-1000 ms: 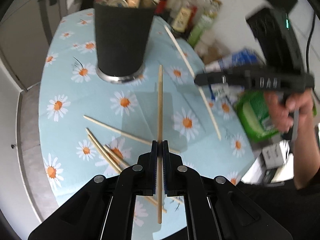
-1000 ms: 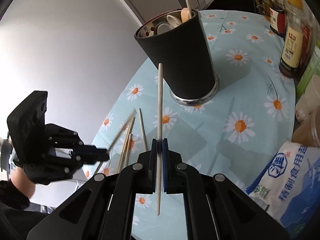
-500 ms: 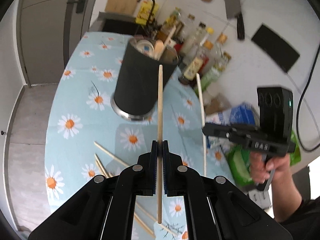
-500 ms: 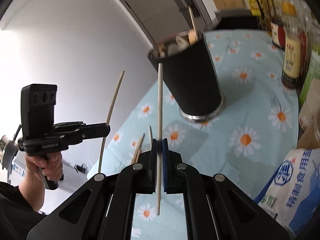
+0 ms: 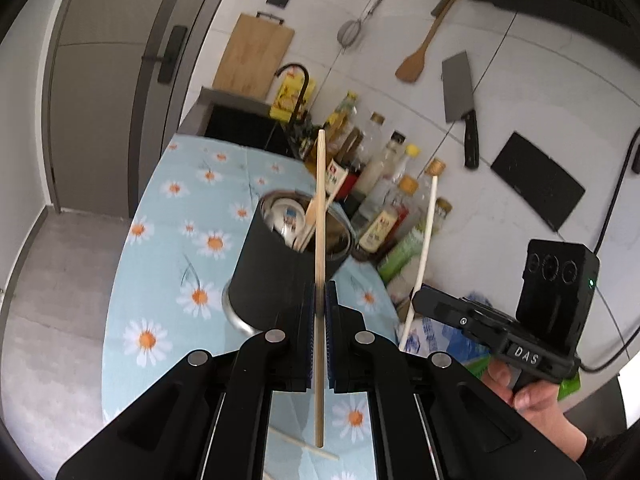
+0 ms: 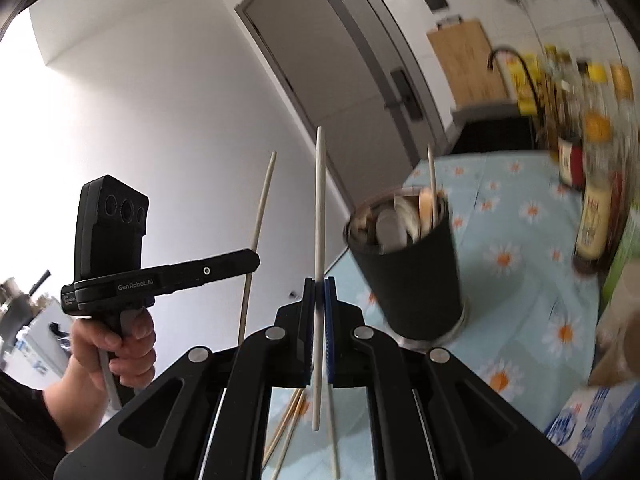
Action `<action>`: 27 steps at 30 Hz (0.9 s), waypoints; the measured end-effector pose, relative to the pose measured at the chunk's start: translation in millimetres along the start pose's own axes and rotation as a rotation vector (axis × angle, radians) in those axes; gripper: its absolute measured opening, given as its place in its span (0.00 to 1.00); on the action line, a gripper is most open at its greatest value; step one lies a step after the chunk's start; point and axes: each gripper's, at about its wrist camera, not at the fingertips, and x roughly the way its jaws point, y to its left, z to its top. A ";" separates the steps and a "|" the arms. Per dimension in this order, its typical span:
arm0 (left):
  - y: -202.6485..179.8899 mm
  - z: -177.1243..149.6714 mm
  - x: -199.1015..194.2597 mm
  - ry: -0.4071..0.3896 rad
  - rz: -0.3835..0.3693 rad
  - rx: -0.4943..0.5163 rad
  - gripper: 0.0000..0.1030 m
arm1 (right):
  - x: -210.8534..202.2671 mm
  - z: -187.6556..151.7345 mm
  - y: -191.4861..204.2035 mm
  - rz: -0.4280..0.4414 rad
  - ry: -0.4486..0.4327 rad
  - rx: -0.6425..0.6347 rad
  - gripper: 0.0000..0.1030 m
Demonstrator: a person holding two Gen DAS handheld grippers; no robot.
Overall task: Organize utensils
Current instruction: 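Lift both held chopsticks upright and carry them over the black holder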
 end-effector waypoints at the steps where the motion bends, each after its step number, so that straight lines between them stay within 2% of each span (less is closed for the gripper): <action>1: -0.4 4.3 0.1 -0.020 0.001 -0.001 0.03 | -0.1 4.9 1.2 -0.005 -0.016 -0.006 0.05; 5: -3.7 19.5 0.1 -0.093 -0.012 0.011 0.04 | -3.6 20.8 5.2 -0.016 -0.091 -0.018 0.05; 14: -15.1 48.5 4.3 -0.238 -0.041 0.057 0.04 | -6.3 58.4 -11.5 -0.008 -0.227 0.075 0.05; 18: -16.8 59.0 8.6 -0.288 -0.089 0.064 0.04 | -9.1 70.0 -17.9 -0.014 -0.288 0.109 0.05; 22: -22.2 66.4 10.3 -0.341 -0.117 0.097 0.04 | -11.5 80.0 -26.0 -0.043 -0.361 0.127 0.05; 27: -29.0 73.3 14.9 -0.431 -0.109 0.148 0.04 | -5.8 87.8 -34.2 -0.114 -0.402 0.119 0.05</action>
